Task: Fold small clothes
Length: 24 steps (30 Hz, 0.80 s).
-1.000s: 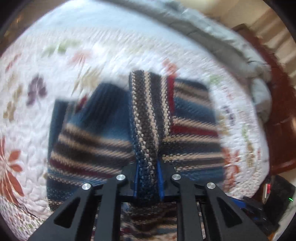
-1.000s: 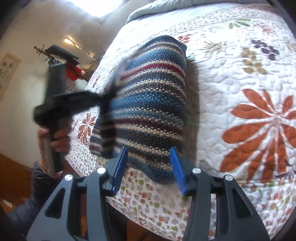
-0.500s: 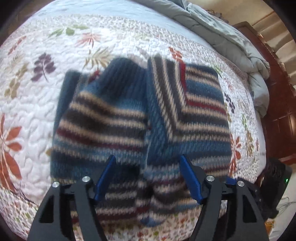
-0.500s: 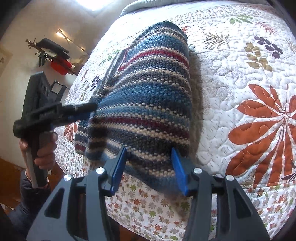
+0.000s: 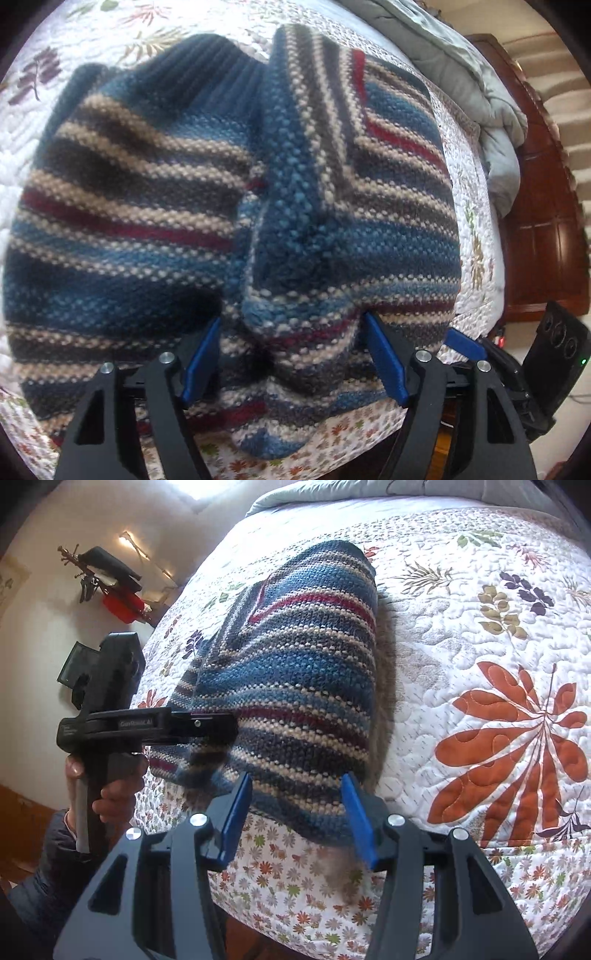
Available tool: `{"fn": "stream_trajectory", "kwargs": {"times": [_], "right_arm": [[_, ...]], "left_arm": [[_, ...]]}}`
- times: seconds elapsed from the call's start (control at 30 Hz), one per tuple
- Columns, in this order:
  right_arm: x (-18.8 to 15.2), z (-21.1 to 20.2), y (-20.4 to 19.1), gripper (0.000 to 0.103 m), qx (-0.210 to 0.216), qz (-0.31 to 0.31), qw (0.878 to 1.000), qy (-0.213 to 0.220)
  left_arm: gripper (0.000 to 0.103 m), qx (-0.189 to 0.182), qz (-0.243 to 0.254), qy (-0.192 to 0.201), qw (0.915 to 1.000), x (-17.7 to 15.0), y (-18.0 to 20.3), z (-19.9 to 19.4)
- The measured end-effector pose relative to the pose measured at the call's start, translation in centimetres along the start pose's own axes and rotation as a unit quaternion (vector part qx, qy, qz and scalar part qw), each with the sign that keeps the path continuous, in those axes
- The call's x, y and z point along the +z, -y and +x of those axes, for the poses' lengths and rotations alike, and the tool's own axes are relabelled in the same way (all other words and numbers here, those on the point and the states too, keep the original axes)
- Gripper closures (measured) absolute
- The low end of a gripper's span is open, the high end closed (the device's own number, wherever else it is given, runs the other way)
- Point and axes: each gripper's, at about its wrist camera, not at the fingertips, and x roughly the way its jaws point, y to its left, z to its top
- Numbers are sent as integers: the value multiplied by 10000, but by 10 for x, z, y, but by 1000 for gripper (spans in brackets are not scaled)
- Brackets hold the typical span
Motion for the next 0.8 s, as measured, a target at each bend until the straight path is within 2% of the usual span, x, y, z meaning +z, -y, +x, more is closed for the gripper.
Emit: {"fn": "stream_trajectory", "kwargs": {"times": [0.07,0.1,0.23,0.3,0.4,0.63,0.8], "right_arm": [[-1,0,2,52,-11,22,10000,-1],[-2,0,3,52,-7,31,10000,-1],[-4,0,8,52,-24,121,9999,-2],[-4,0,11,52,-16,184,9998,-13],[-5,-2,11,52,-2,242,9997,-5],[-4,-4,-5,50,23,117,9999,20],[-1,5,-21,50,81,-20,9999,-66]], "left_arm": [[31,-7,-67,-4,10000,2,0,0],[35,50,-55,15,10000,2,2,-1],[70,224,-24,137,9997,0,10,-13],[79,199,-46,266,9994,0,13,-24],[82,176,9,615,9980,1,15,-52],[83,413,258,1245,9910,-3,17,-119],[83,636,50,1397,9881,-9,-19,-140]]}}
